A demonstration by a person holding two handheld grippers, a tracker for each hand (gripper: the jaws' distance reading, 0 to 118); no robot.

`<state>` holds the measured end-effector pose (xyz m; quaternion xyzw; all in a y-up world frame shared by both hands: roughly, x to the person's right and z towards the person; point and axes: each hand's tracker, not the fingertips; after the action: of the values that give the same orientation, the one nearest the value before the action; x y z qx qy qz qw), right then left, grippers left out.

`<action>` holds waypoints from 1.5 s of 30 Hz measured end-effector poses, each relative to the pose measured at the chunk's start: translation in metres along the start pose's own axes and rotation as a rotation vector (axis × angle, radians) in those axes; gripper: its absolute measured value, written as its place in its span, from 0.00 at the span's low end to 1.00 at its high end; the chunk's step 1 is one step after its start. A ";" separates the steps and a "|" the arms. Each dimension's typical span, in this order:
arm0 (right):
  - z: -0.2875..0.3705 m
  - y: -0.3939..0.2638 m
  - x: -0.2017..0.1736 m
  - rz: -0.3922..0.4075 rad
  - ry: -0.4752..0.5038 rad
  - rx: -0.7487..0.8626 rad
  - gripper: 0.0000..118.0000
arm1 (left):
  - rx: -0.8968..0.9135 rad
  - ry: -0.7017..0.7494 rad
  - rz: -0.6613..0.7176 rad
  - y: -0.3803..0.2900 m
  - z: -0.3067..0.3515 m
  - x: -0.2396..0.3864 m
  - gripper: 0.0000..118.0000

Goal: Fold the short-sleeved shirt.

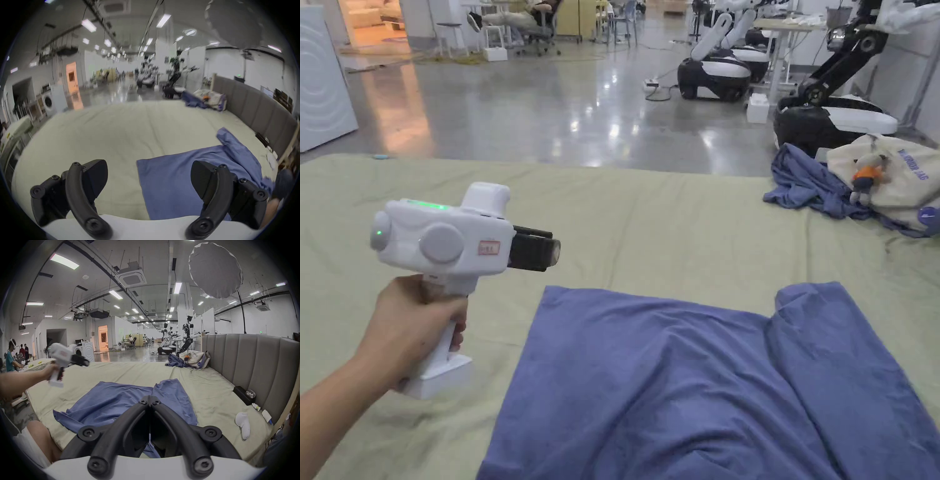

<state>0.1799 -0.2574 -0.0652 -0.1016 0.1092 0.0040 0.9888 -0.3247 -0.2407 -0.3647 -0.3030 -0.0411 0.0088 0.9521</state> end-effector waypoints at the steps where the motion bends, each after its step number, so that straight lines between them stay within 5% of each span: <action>1: -0.002 0.001 -0.001 0.002 0.000 -0.006 0.02 | -0.069 -0.010 0.037 0.009 -0.027 -0.007 0.95; 10: -0.020 0.007 0.007 -0.020 -0.002 -0.058 0.02 | -0.344 -0.007 0.170 0.002 -0.147 -0.021 0.94; 20: -0.024 0.004 0.012 -0.011 -0.012 -0.079 0.02 | -0.413 0.024 0.161 -0.024 -0.152 -0.002 0.90; 23: -0.024 0.003 0.013 -0.001 -0.012 -0.082 0.02 | -0.411 0.048 0.143 -0.022 -0.150 0.002 0.78; 26: -0.025 0.004 0.016 0.003 -0.016 -0.085 0.02 | -0.390 0.096 0.096 -0.020 -0.145 0.007 0.43; 27: -0.024 0.004 0.016 0.003 -0.018 -0.084 0.02 | -0.382 0.099 0.092 -0.021 -0.142 0.010 0.17; 30: -0.024 0.005 0.021 0.008 -0.030 -0.086 0.02 | -0.367 0.083 0.031 -0.014 -0.143 0.015 0.06; 41: -0.045 0.027 0.064 0.011 -0.056 -0.109 0.04 | -0.288 0.079 -0.031 0.005 -0.129 0.018 0.02; 44: -0.092 0.050 0.095 0.022 -0.084 -0.206 0.81 | -0.256 0.066 -0.037 0.005 -0.119 0.019 0.02; 45: -0.110 0.055 0.105 0.027 -0.075 -0.238 0.94 | -0.254 0.060 -0.031 0.006 -0.116 0.018 0.02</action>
<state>0.2568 -0.2278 -0.2042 -0.2168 0.0721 0.0340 0.9730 -0.2966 -0.3020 -0.4615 -0.4204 -0.0182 -0.0203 0.9069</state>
